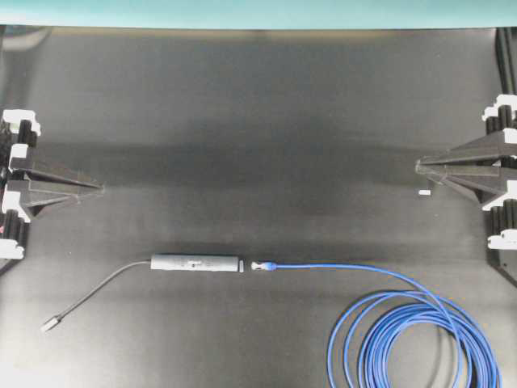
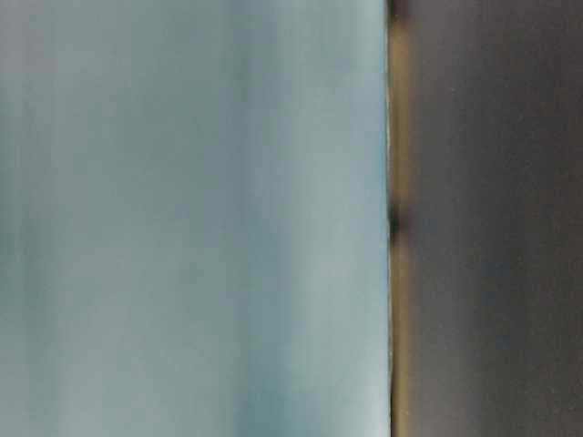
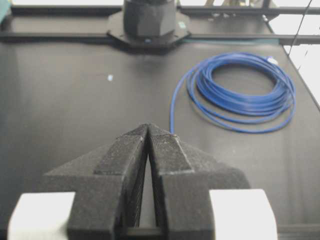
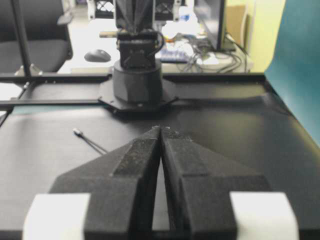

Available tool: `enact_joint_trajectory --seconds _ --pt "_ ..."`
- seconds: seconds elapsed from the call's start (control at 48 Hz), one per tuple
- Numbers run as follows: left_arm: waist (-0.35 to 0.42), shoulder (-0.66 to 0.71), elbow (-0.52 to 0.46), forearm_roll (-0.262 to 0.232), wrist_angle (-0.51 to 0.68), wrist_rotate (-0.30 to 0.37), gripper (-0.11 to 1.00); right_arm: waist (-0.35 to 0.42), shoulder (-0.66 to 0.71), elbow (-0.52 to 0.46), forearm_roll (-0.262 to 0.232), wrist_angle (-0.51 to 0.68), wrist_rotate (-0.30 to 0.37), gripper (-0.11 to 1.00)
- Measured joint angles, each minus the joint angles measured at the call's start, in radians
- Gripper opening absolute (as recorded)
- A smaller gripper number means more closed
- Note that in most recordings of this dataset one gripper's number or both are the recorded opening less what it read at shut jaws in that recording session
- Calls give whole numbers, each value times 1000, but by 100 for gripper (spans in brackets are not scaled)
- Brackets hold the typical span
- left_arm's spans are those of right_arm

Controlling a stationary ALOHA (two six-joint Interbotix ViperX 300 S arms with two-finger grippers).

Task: Insert the LAN cable into the hub.
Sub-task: 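Move the left gripper down onto the grey Anker hub and grasp it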

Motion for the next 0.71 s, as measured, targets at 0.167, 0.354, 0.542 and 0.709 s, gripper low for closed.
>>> enact_joint_trajectory --seconds 0.167,0.354,0.542,0.709 --pt "-2 51 -2 35 -14 -12 1 0 41 -18 23 97 12 0" --pt "-31 150 -3 37 -44 -41 1 0 137 -69 31 264 48 0" --pt "-20 301 -8 38 -81 -94 1 41 219 -83 32 278 51 0" --pt "-20 454 -18 38 -169 -121 2 41 318 -104 32 296 51 1"
